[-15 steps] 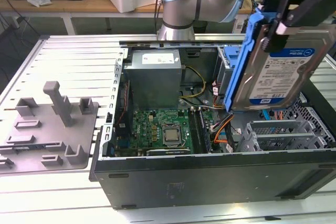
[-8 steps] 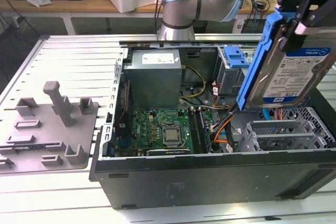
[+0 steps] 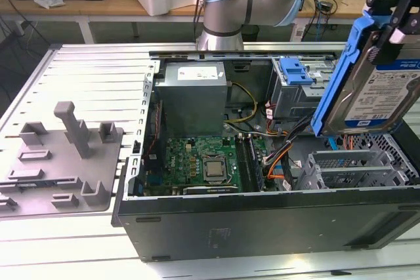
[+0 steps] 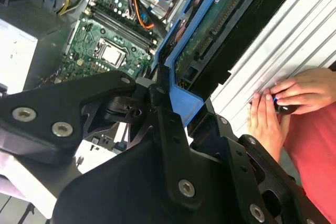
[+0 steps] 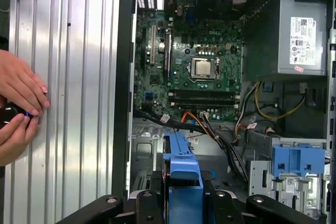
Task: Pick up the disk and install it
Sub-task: 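Insert the disk into the insertion slot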
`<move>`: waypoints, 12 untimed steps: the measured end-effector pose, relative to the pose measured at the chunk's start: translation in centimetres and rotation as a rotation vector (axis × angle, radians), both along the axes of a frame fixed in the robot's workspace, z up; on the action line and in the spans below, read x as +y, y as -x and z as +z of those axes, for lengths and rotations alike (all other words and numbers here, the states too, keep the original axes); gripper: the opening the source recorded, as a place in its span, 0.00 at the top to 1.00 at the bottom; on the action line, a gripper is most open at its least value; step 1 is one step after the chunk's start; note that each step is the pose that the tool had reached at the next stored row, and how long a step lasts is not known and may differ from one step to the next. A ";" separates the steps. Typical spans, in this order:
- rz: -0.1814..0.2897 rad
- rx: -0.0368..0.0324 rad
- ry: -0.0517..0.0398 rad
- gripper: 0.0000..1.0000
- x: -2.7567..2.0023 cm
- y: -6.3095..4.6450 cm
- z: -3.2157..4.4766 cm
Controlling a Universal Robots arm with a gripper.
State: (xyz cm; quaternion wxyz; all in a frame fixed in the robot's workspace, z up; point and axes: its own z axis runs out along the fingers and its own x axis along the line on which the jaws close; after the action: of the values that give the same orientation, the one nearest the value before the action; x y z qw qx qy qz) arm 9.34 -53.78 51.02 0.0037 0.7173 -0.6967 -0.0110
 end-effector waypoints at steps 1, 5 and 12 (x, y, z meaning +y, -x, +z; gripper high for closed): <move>-0.001 -0.0013 -0.0016 0.63 0.00 -0.3 -0.03; -0.005 -0.0042 -0.0052 0.63 0.00 -1.2 -0.10; -0.009 -0.0049 -0.0058 0.63 0.00 -1.3 -0.15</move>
State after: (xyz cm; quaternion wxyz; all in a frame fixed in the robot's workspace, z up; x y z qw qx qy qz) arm 10.65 -53.78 50.88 -0.0001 0.7142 -0.6998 -0.0113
